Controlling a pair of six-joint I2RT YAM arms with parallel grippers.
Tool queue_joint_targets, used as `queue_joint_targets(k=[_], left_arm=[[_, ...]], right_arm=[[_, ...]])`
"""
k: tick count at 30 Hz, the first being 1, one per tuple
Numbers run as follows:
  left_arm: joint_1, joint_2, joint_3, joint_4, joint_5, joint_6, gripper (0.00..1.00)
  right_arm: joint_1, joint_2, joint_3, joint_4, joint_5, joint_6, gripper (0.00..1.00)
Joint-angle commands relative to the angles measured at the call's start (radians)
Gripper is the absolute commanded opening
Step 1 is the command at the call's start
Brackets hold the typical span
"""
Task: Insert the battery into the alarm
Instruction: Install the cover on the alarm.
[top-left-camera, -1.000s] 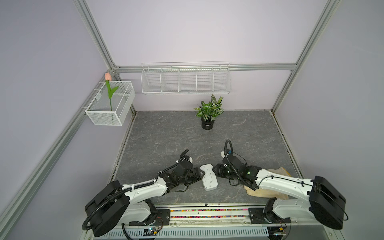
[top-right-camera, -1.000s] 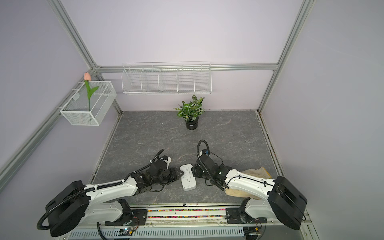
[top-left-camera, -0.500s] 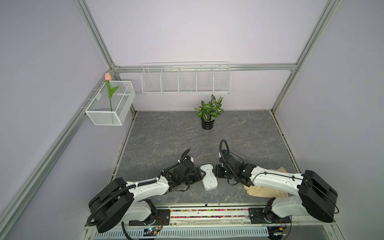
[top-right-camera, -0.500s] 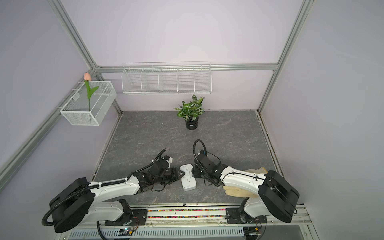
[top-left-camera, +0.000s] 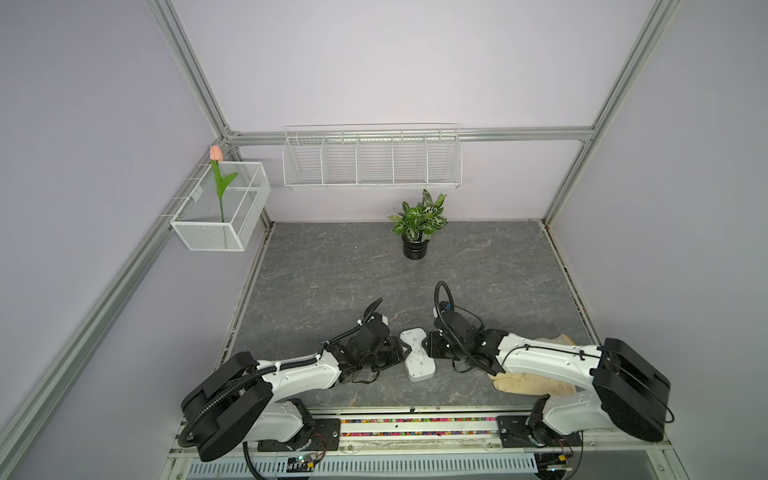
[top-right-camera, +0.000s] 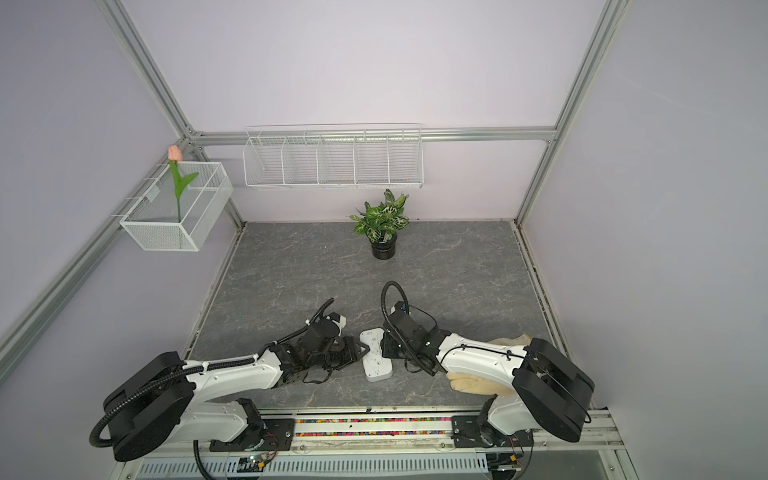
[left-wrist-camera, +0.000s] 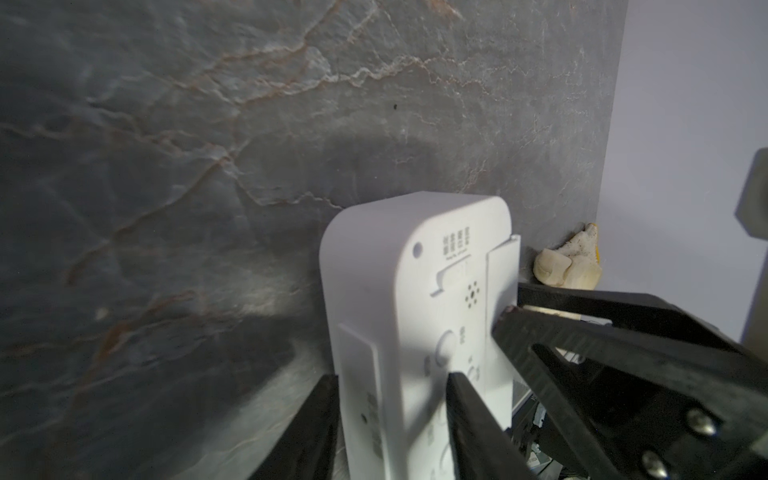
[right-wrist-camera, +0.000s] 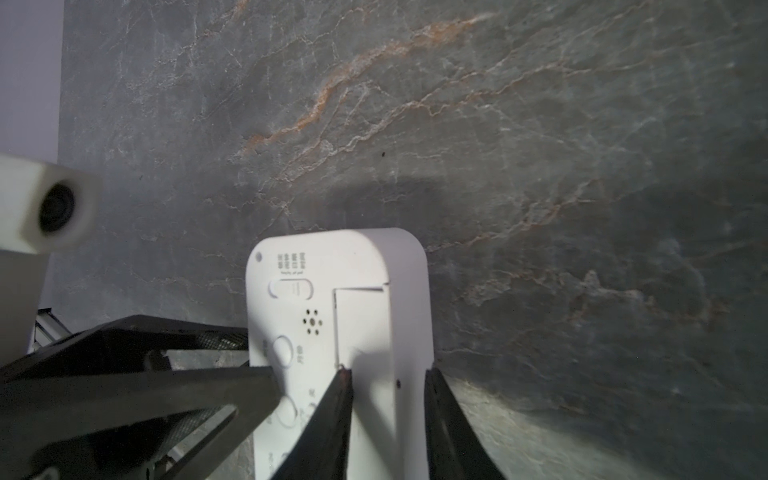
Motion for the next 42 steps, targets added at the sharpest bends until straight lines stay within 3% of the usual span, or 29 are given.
queue_joint_targets(k=[1, 12, 42], left_arm=[[-0.005, 0.012, 0.029, 0.022, -0.001, -0.006, 0.44], [-0.006, 0.015, 0.029, 0.021, -0.001, -0.005, 0.44], [-0.006, 0.039, 0.044, 0.021, -0.003, 0.001, 0.42]], right_arm=[[0.012, 0.036, -0.02, -0.055, 0.0, 0.018, 0.3], [0.02, 0.038, -0.037, -0.054, -0.002, 0.032, 0.19], [0.035, 0.002, -0.09, 0.001, -0.066, 0.022, 0.24]])
